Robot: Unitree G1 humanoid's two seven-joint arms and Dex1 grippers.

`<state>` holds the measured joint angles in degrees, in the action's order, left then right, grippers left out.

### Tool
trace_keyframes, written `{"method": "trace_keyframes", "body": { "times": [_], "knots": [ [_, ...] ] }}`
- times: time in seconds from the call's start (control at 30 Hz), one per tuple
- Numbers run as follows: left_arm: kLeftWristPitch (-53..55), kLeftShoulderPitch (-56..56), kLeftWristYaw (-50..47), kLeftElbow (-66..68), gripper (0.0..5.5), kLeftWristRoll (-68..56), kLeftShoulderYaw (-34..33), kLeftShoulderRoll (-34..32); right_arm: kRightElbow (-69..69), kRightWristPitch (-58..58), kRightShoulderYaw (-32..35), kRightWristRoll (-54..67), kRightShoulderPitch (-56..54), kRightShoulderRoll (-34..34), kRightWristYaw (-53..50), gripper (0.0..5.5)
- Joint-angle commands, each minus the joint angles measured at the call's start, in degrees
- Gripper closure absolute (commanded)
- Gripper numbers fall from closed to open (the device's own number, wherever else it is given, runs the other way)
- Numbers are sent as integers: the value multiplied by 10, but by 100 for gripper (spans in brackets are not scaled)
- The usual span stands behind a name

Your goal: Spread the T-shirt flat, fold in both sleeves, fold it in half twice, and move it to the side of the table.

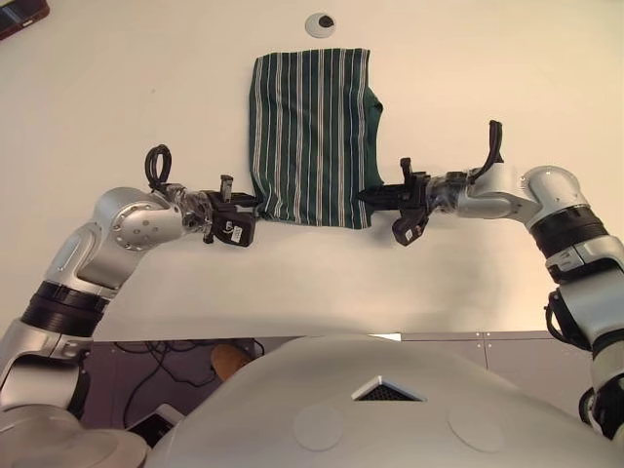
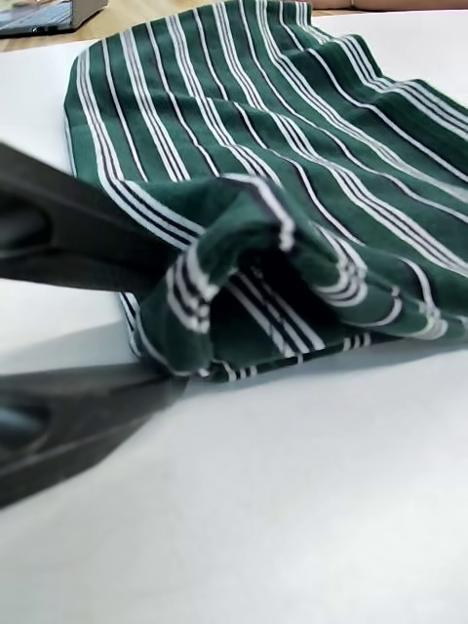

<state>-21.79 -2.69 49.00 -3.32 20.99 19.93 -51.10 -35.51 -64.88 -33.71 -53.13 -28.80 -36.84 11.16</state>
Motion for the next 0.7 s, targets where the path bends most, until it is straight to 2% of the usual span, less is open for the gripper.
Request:
{"method": "trace_keyframes", "body": {
  "times": [0.03, 0.1, 0.17, 0.27, 0.33, 0.4, 0.47, 0.6, 0.7],
  "knots": [
    [0, 3, 15, 23, 509, 13, 18, 3, -33, 7, -23, 62, 12, -3, 78, 539],
    [10, 9, 32, 16, 541, -12, 16, 2, -30, 21, -31, 146, 19, -9, 151, 541],
    [62, 29, 74, -17, 550, -73, 9, -4, 20, 82, -42, 288, 46, -32, 271, 543],
    [224, 93, 164, -129, 550, -234, -18, -54, 225, 336, -54, 590, 115, -128, 513, 544],
    [310, 122, 195, -190, 550, -331, -44, -84, 325, 480, -45, 725, 138, -190, 616, 544],
    [378, 101, 193, -214, 550, -411, -80, -72, 352, 595, -4, 814, 131, -193, 646, 544],
    [433, 38, 167, -193, 550, -466, -108, -27, 332, 701, 40, 881, 96, -158, 642, 544],
    [520, -107, 90, -69, 550, -506, -134, 72, 210, 858, 94, 909, -4, -53, 584, 544],
    [549, -203, 37, 57, 550, -495, -139, 143, 100, 929, 135, 906, -66, 13, 550, 545]
  ]
}}
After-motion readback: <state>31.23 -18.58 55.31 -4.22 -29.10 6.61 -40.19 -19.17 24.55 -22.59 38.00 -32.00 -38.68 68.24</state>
